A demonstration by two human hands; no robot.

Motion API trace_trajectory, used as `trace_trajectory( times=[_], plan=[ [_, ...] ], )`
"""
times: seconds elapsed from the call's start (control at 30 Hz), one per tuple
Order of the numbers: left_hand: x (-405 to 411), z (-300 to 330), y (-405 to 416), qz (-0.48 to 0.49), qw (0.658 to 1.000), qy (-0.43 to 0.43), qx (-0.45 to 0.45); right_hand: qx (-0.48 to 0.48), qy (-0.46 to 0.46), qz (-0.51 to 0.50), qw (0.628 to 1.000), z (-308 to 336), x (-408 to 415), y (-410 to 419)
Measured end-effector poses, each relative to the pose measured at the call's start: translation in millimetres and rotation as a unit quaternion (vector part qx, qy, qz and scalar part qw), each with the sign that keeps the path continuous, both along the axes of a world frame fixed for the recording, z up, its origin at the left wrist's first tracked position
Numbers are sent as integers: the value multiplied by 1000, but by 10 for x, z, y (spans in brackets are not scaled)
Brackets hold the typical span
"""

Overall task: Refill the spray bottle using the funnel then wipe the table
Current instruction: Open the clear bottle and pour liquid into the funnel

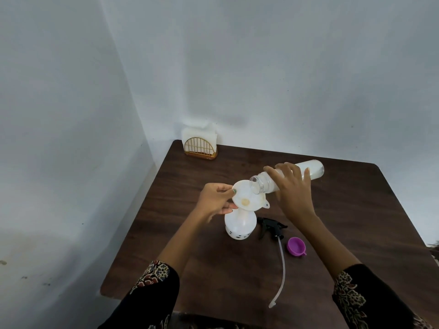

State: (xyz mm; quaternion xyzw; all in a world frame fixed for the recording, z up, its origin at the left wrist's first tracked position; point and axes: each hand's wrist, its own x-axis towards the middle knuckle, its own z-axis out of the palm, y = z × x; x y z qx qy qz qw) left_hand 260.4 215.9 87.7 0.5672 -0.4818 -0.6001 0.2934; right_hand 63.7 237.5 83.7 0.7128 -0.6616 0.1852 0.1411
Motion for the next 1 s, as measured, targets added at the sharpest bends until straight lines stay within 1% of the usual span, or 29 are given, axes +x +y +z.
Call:
trace_trajectory(
  times=[0.5,1.0],
  plan=[
    [24,-12,8,5,1000,-1,6,17,36,-10,999,-48,-22,-27],
    [1,-24,-6,3,1000,-2,12,18,46,-16,999,-85,-87,-58]
  ],
)
